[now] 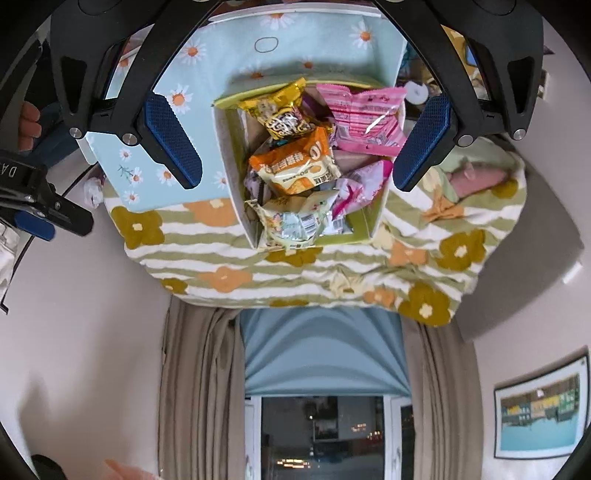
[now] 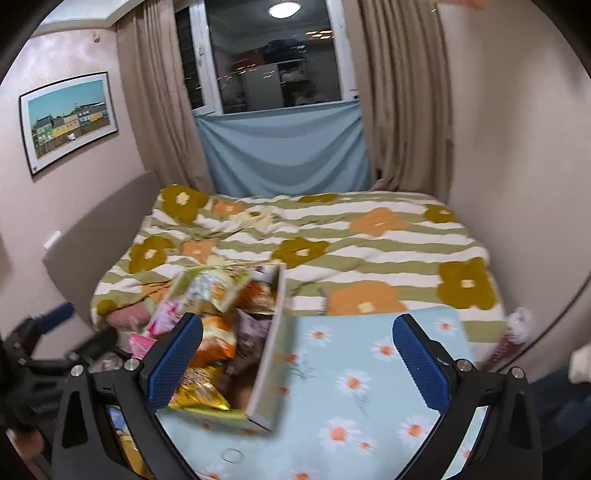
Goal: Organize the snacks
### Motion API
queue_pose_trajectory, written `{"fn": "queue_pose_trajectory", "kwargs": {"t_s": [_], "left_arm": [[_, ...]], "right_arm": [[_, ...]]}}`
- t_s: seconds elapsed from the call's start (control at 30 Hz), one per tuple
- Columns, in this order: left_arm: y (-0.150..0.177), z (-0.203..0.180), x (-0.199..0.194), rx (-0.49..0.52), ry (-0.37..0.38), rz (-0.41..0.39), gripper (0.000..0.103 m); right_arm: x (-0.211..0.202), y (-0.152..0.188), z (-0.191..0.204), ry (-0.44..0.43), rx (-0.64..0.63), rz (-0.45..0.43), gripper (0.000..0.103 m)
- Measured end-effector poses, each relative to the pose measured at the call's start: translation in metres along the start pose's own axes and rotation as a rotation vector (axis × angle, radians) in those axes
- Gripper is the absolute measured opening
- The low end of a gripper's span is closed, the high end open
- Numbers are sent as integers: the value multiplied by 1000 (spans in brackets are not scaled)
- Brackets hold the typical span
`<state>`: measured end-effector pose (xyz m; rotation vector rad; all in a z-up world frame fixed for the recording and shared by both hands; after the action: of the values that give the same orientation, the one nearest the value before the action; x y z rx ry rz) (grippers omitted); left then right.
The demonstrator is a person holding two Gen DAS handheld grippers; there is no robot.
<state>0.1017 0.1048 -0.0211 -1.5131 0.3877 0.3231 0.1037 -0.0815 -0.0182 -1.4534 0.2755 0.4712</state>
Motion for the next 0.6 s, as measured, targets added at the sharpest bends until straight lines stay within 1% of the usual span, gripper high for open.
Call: {"fn": "queue_pose_trajectory", "kwargs": {"t_s": [0.17,0.23,0.47,0.6], "left_arm": [[11,-12,-24,13,-3,-24,103],[18,-17,-30,15,2,-25,103],[30,-29,-40,17,21,-16,103],[31,-30,-42,20,21,-19,103]], "right_arm": [[-30,16,-17,93,-48,-16,102],[-38,22,-21,113,-57,-17,102],[-55,42,-34,132,-28,-2,102],[-59,43,-36,141,-31,-12,102]]}}
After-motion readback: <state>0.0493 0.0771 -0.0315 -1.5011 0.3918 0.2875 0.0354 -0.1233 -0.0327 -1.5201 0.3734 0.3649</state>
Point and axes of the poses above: each gripper's, at about its wrist camera, not at the fingertips, and x roughly the way its jaws point, z to its left, y to its underside, the point moved 4 cm from there along x, roughly the way its jaws point, and after that the axes turned 9 degrees about -z, right-handed, at the moved point
